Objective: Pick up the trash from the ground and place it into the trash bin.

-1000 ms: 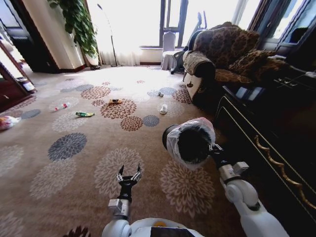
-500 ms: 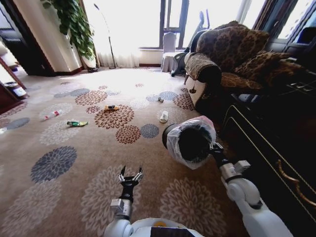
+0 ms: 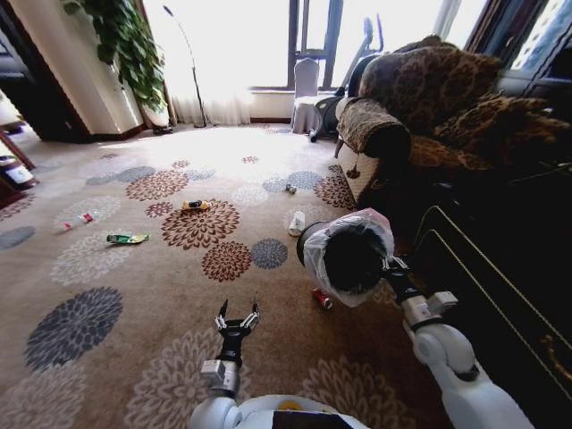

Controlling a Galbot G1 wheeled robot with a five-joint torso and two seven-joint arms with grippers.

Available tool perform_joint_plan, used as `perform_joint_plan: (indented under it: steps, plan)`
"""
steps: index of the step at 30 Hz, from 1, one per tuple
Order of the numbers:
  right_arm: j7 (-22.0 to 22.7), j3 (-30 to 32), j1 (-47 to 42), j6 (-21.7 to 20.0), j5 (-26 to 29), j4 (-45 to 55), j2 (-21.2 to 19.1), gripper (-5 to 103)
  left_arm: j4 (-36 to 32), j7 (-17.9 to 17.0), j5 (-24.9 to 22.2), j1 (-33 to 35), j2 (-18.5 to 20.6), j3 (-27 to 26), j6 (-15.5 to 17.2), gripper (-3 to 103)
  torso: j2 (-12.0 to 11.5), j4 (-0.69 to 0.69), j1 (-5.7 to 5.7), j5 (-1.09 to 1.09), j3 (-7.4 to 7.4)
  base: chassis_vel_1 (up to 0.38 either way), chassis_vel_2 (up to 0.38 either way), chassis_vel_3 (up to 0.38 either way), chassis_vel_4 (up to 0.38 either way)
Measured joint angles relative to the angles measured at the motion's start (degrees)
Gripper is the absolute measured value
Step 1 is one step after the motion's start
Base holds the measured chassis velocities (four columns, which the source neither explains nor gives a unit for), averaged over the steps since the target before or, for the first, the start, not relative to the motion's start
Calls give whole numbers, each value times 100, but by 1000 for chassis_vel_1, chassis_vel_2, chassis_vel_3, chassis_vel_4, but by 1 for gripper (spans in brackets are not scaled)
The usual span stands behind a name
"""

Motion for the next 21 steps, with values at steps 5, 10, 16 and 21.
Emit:
perform_joint_plan:
  steps: [5,10,16,21]
  plan:
    - [0,-14,6,1,0,-33,26,0,0,-1,4,9,7,-13,-4,93,0,4,3,-4,3,-14,7,10,-8]
    - [1,-16,-10,2,-5,-37,32,0,0,-1,11,9,6,-13,-7,93,0,4,3,-5,3,-85,57,84,-50]
    - [1,-7,-41,8,-11,-42,24,0,0,-1,26,2,0,-12,-21,93,0,4,3,-5,2,-153,131,150,-135]
    - [2,-1,-47,8,-11,-42,25,0,0,-1,26,-6,0,-10,-25,93,-1,7,6,-4,4,-210,214,228,-181]
